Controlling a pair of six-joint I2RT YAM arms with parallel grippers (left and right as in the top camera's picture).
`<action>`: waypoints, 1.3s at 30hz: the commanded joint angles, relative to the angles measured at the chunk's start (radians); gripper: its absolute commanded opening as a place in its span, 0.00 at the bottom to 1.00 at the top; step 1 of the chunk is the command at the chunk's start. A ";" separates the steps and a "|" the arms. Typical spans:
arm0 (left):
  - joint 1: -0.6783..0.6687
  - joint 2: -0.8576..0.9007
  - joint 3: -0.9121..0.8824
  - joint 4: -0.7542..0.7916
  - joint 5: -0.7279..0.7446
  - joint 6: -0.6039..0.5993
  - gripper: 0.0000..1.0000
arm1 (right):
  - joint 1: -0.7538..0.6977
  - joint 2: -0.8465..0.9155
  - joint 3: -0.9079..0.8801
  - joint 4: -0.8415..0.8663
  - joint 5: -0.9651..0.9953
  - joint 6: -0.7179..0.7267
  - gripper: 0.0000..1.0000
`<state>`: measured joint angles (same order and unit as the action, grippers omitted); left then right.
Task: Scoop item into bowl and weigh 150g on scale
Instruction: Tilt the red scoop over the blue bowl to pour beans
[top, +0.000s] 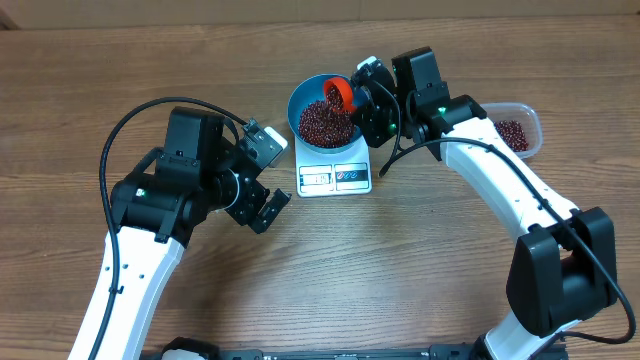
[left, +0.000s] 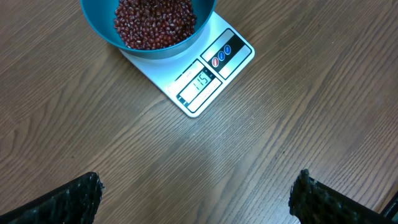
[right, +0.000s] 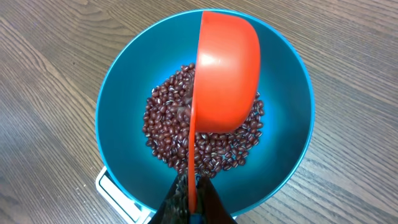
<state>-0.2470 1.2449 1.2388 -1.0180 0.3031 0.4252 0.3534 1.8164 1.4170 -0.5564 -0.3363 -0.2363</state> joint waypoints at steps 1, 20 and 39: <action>-0.002 0.005 0.026 0.001 0.000 0.000 1.00 | 0.000 -0.045 0.005 0.009 0.007 -0.008 0.04; -0.002 0.005 0.026 0.001 0.001 0.000 1.00 | 0.000 -0.045 0.005 0.039 0.006 -0.008 0.04; -0.002 0.005 0.026 0.001 0.000 0.000 1.00 | 0.001 -0.045 0.005 0.025 0.074 -0.004 0.04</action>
<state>-0.2470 1.2449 1.2388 -1.0180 0.3027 0.4252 0.3534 1.8164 1.4170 -0.5362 -0.2733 -0.2371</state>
